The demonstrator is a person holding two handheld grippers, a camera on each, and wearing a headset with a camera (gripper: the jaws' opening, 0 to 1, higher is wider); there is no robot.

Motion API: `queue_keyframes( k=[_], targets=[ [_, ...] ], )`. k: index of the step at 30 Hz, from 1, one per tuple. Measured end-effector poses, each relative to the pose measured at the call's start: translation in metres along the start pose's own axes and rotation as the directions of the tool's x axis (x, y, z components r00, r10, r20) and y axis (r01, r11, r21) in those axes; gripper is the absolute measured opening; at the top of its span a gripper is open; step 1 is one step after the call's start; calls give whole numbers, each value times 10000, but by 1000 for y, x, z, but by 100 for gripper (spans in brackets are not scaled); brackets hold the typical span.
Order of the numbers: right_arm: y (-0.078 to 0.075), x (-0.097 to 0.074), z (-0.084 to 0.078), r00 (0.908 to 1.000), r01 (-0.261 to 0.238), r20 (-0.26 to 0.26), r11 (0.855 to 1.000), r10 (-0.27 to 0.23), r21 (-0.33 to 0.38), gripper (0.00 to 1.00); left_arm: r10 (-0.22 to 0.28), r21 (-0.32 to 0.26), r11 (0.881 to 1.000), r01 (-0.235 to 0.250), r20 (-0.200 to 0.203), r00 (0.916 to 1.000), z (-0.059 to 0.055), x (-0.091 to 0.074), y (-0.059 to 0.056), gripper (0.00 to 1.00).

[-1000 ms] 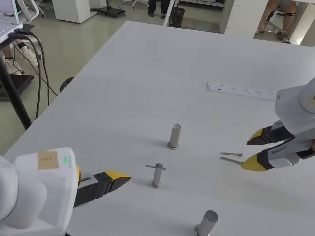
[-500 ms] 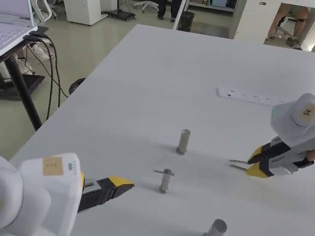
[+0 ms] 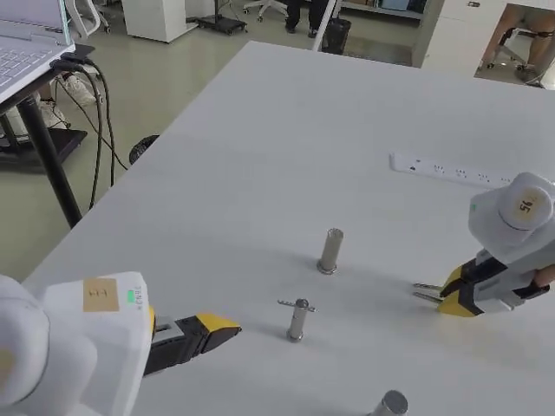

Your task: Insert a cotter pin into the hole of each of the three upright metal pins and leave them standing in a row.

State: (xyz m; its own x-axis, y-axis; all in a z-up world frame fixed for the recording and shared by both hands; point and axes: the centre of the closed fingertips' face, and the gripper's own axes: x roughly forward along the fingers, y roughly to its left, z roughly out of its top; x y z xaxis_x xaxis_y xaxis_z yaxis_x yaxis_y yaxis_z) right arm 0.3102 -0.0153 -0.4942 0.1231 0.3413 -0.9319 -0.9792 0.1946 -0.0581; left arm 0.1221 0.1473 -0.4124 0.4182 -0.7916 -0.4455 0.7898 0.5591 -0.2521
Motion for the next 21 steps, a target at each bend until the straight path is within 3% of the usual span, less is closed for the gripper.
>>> queue_keyframes(
  k=[14, 21],
  targets=[
    [2, 2, 0, 9932, -632, -1018, 9958, 563, -659, 6, 34, -144, 9999, -30, 237, 9997, 11, -4, 2, 94],
    [-1, 2, -1, 9937, -670, -953, 9941, 588, -855, 6, -6, -234, 9997, 11, 220, 9998, 10, -4, -1, 93]
  ],
)
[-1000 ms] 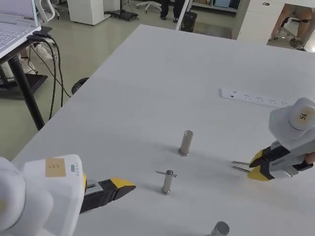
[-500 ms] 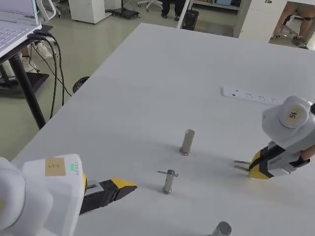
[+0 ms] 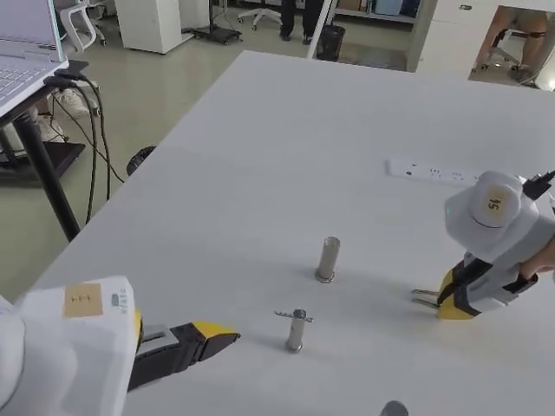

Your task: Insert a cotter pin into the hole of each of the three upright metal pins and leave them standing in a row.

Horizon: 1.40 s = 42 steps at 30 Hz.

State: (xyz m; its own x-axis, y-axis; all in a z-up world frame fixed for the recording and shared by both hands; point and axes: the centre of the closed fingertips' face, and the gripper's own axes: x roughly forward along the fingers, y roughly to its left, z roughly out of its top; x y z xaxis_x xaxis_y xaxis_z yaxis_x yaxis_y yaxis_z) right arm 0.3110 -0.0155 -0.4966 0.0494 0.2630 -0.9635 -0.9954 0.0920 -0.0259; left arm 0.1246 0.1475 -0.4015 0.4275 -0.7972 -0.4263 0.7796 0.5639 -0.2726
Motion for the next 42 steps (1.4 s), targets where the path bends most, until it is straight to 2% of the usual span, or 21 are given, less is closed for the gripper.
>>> queue_keyframes(
  k=[1, 3, 5, 7, 11, 13, 22, 28, 34, 36, 37, 42],
  targets=[
    [0, 0, 0, 10000, -36, 27, 9995, 35, 299, 6, -21, -58, 10000, 21, 34, 10000, 0, 0, -1, 93],
    [-1, 0, 0, 9999, -94, 51, 9994, 93, 330, 5, -26, -139, 9999, 26, 36, 10000, -1, 1, -2, 93],
    [-3, 0, 0, 9999, 14, 104, 9977, -21, 683, 3, 55, -201, 9998, -55, -8, 10000, -3, 2, -2, 93],
    [-4, 0, 0, 9998, 60, 167, 9982, -70, 596, 0, 69, -271, 9996, -69, -14, 10000, -4, 2, -3, 93],
    [-4, 0, 1, 9997, 110, 212, 9990, -120, 439, 0, 89, -330, 9994, -90, -30, 10000, -5, 2, -4, 93],
    [-3, 0, 1, 9997, 176, 147, 9998, -177, 65, 0, 149, -348, 9993, -150, -34, 9999, -4, 2, -4, 93],
    [-2, 1, 1, 9969, 739, -237, 9963, -750, -434, 0, 315, -438, 9985, -313, 20, 9995, -2, 1, -5, 89],
    [-7, 2, 1, 9952, 901, -356, 9957, -909, -239, 0, 315, -365, 9988, -314, 14, 9995, 0, 2, -7, 89],
    [-10, 3, 0, 9941, 1038, -321, 9946, -1039, -46, 0, 310, -357, 9989, -303, 191, 9993, 4, 1, -9, 88],
    [-9, 3, 1, 9947, 984, -288, 9951, -982, 52, 0, 352, -368, 9987, -346, 166, 9992, 4, 0, -8, 88],
    [-3, 3, 0, 9976, 610, -332, 9977, -600, 307, 0, 365, -392, 9986, -359, 147, 9992, 4, 0, -8, 88],
    [-1, -1, 2, 9971, 751, -145, 9969, -748, 212, 0, 334, -295, 9990, -335, -27, 9994, 1, 0, -9, 87]
  ],
)
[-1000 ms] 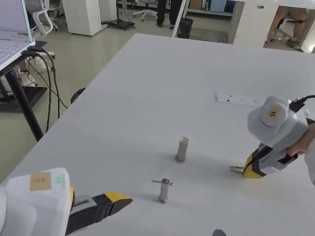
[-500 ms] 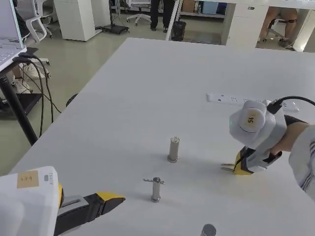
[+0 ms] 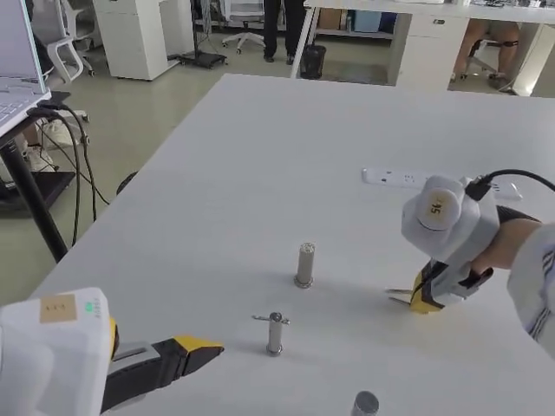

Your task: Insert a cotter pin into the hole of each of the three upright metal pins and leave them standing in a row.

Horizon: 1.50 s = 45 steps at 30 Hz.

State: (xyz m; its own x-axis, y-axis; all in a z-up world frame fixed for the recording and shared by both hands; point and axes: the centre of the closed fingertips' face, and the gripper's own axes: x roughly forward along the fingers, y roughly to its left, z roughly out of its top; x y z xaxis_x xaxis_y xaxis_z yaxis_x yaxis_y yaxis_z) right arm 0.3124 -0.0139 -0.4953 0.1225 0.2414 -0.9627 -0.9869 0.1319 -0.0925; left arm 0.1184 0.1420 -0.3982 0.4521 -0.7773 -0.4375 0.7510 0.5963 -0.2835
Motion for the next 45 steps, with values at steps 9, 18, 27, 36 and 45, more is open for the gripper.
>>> queue_keyframes(
  k=[9, 18, 27, 36, 45],
  targets=[
    [4, -21, 7, 9981, 387, 484, 9992, -389, 48, 0, -101, -213, 9997, 99, -83, 9999, -2, 2, 1, 85],
    [14, -57, 23, 9827, 1229, 1395, 9924, -1220, 21, 0, -157, -187, 9997, 156, -74, 9998, 3, 2, 1, 83],
    [24, -80, 28, 9682, 1807, 1804, 9832, -1735, -244, 0, 9, -298, 9996, -5, 117, 9999, 12, 5, 7, 80],
    [41, -101, 45, 9376, 2498, 2597, 9675, -2313, -404, 0, -64, -354, 9993, 75, 308, 9995, 27, 16, 8, 74],
    [46, -118, 56, 9131, 3452, 2662, 9331, -3089, -1012, 0, -86, -492, 9987, 147, 1226, 9924, 63, 27, 10, 70]
  ],
)
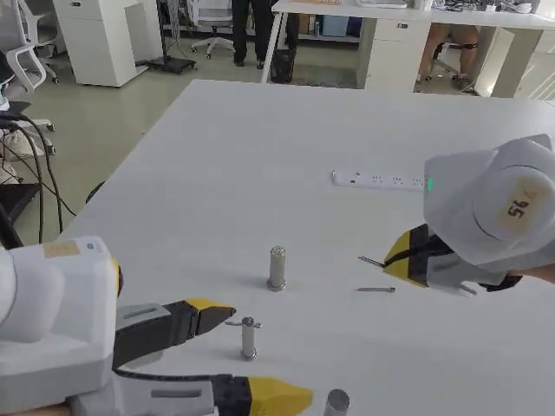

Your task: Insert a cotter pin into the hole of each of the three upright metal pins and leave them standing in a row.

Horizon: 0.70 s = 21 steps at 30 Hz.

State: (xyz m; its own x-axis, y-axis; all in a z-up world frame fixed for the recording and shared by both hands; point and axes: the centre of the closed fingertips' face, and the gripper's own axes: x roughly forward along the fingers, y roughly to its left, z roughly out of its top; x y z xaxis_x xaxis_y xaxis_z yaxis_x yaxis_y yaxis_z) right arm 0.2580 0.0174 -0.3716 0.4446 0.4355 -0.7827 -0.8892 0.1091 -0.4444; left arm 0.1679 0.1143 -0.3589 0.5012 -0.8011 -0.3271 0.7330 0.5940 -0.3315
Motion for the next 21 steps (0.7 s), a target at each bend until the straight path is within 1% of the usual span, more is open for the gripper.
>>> queue_keyframes(
  k=[3, 8, 12, 13, 14, 15, 16, 20, 21],
  targets=[
    [3, -2, 4, 9999, 117, 30, 9998, -116, -188, 0, -113, 22, 9999, 113, 128, 9999, 8, 7, -2, 67],
    [13, -2, 14, 9994, 75, 338, 9994, -64, -328, 0, -356, 268, 9990, 355, 34, 9994, 14, 19, -6, 66],
    [19, -2, 23, 9979, 238, 618, 9990, -214, -383, 0, -425, 370, 9984, 425, 9, 9991, 20, 26, -5, 63],
    [20, -3, 24, 9975, 282, 664, 9987, -254, -422, 0, -441, 373, 9983, 438, 53, 9990, 22, 27, -5, 62],
    [21, -3, 27, 9968, 352, 730, 9983, -317, -473, 0, -480, 395, 9981, 471, 213, 9986, 26, 28, -4, 61],
    [19, -3, 29, 9949, 540, 876, 9973, -495, -493, 0, -490, 395, 9981, 477, 309, 9983, 29, 29, -4, 61],
    [19, -3, 30, 9944, 565, 924, 9973, -519, -479, 0, -489, 370, 9982, 475, 387, 9981, 31, 30, -3, 61],
    [19, -6, 39, 9888, 842, 1275, 9952, -773, -498, 0, -453, 381, 9983, 433, 538, 9975, 39, 34, -1, 57],
    [17, -7, 42, 9861, 1021, 1381, 9929, -929, -610, 0, -416, 427, 9983, 392, 548, 9976, 40, 36, 0, 56]
  ],
)
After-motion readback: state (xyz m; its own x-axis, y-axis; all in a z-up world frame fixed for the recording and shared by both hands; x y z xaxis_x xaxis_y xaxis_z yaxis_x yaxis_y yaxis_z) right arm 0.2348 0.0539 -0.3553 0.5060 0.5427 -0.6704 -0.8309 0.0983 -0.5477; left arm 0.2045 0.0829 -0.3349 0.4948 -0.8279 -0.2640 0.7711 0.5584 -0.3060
